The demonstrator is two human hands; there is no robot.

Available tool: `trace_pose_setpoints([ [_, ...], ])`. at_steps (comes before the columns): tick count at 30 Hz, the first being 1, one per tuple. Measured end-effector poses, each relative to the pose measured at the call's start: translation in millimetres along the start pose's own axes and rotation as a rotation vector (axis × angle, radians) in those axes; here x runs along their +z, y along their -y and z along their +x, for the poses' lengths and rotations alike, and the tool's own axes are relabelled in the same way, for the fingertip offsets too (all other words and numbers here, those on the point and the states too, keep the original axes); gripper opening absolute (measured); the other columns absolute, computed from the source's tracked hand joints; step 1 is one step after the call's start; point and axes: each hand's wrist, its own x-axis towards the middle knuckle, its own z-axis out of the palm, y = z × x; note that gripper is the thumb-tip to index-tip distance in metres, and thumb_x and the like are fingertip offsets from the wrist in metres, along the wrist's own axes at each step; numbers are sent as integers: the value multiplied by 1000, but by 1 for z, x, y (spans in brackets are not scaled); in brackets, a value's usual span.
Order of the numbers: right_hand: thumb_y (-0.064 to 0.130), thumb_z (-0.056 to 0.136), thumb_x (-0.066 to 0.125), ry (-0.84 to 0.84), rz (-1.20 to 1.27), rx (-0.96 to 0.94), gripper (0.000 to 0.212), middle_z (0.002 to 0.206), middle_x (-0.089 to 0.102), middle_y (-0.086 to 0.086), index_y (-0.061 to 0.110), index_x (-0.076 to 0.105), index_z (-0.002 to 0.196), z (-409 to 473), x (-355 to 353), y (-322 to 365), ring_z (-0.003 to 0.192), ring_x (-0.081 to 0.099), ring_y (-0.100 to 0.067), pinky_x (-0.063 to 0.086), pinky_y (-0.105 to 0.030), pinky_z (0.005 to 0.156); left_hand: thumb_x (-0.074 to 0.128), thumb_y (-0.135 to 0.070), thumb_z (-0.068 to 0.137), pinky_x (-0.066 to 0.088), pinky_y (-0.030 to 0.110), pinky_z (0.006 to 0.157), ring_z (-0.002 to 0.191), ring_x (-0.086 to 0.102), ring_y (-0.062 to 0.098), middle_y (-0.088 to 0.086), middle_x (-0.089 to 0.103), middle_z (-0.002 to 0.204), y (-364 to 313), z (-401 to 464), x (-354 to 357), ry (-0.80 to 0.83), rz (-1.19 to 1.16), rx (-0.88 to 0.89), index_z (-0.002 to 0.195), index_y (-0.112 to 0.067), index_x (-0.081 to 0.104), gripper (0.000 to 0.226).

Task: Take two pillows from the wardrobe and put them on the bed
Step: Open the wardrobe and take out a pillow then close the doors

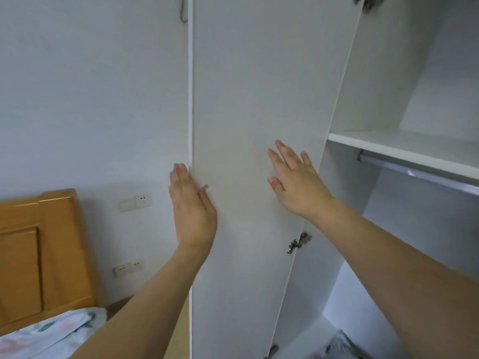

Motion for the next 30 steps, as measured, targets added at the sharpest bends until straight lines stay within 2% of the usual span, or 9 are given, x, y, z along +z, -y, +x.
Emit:
trace_pose_setpoints([
  [3,31,98,35,-64,-207,188,63,161,-4,-6,12,9,152,-33,-37,-52,149,-1,-23,-5,-46,120,40,-10,98,1,39,120,146,-6,32,21,-2,158,-54,-16,28,-21,-18,90,150,-3,11,60],
  [7,32,94,39,-162,-480,383,66,161,2,-11,11,13,151,-79,-89,-118,148,-1,-28,-7,-51,118,39,-14,99,-1,44,120,146,-3,34,21,2,158,-113,-46,76,182,-47,227,149,3,11,59],
  [11,32,92,42,-172,-684,547,70,160,-1,-13,7,12,151,-130,-121,-164,148,-5,-31,-9,-54,116,33,-25,102,-3,35,120,147,-6,23,11,0,161,-176,-108,140,580,-219,353,151,-4,8,58],
  [17,30,92,40,-165,-880,707,73,160,-4,-18,0,7,150,-160,-128,-199,147,-6,-33,-7,-53,117,26,-29,104,-3,25,115,147,0,17,6,5,161,-232,-175,208,1150,-419,406,151,-9,8,54],
  [20,15,89,42,-167,-945,752,71,160,-4,-16,-4,8,149,-165,-123,-212,148,-5,-33,-6,-50,118,27,-29,104,13,26,117,143,23,18,4,24,157,-248,-191,233,1391,-600,397,151,-16,19,49],
  [23,9,89,39,-166,-1024,785,70,160,-6,-14,-2,5,149,-164,-120,-217,148,-5,-31,-6,-45,119,32,-28,103,46,33,96,110,59,21,4,61,125,-254,-199,249,1536,-787,230,132,-21,48,33],
  [25,8,88,38,-170,-1078,805,71,160,-7,-13,-1,4,150,-161,-119,-216,148,-5,-30,-5,-43,119,36,-30,103,50,36,81,89,63,24,7,66,101,-254,-197,257,1535,-798,200,111,-14,57,28],
  [27,6,87,37,-147,-1102,823,71,160,-7,-15,-1,4,149,-159,-118,-209,148,-6,-31,-5,-43,119,38,-33,101,49,35,72,77,60,23,8,65,91,-249,-192,260,1569,-792,218,101,-13,57,27],
  [30,2,86,37,-125,-1159,839,71,159,-9,-19,-2,6,149,-162,-121,-187,147,-9,-34,-7,-44,118,44,-37,99,51,40,82,86,63,29,11,67,96,-239,-184,247,1673,-823,239,98,-16,60,26],
])
